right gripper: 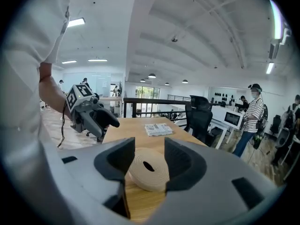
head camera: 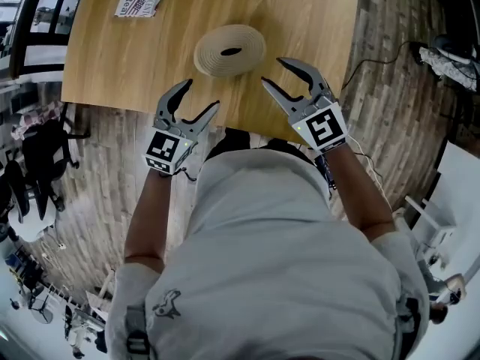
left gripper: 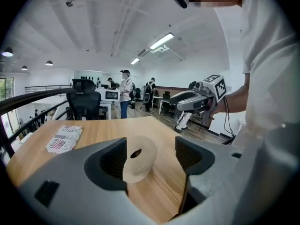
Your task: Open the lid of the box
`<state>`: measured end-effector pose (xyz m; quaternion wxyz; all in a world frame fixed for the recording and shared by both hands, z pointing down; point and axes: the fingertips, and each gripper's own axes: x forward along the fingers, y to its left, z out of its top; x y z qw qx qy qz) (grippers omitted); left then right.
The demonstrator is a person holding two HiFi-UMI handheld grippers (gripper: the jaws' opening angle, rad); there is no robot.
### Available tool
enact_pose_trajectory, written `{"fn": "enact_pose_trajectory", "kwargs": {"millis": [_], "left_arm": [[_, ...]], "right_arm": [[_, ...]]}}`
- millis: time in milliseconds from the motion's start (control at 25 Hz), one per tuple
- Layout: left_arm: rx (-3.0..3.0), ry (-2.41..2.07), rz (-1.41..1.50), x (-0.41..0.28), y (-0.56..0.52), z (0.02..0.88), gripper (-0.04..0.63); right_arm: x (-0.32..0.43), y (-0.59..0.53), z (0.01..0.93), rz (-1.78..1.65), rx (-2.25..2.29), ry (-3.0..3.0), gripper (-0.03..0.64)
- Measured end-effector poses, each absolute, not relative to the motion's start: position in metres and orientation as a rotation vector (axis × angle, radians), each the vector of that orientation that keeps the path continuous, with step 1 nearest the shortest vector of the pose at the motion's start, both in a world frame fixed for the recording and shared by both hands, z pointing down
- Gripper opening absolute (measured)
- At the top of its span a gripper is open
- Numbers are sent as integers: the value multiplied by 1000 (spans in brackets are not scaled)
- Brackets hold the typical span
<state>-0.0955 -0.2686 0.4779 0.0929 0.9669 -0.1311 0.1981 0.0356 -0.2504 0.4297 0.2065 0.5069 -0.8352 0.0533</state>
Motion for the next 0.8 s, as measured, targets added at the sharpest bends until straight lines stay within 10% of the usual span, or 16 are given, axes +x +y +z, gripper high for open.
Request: {"fn": "enact_pose_trajectory", "kwargs": {"millis": [800], "left_arm": [[2862, -93, 927, -112, -327, 629, 348]], "right_arm": [[-6, -313, 552, 16, 1025, -2074, 213]]}}
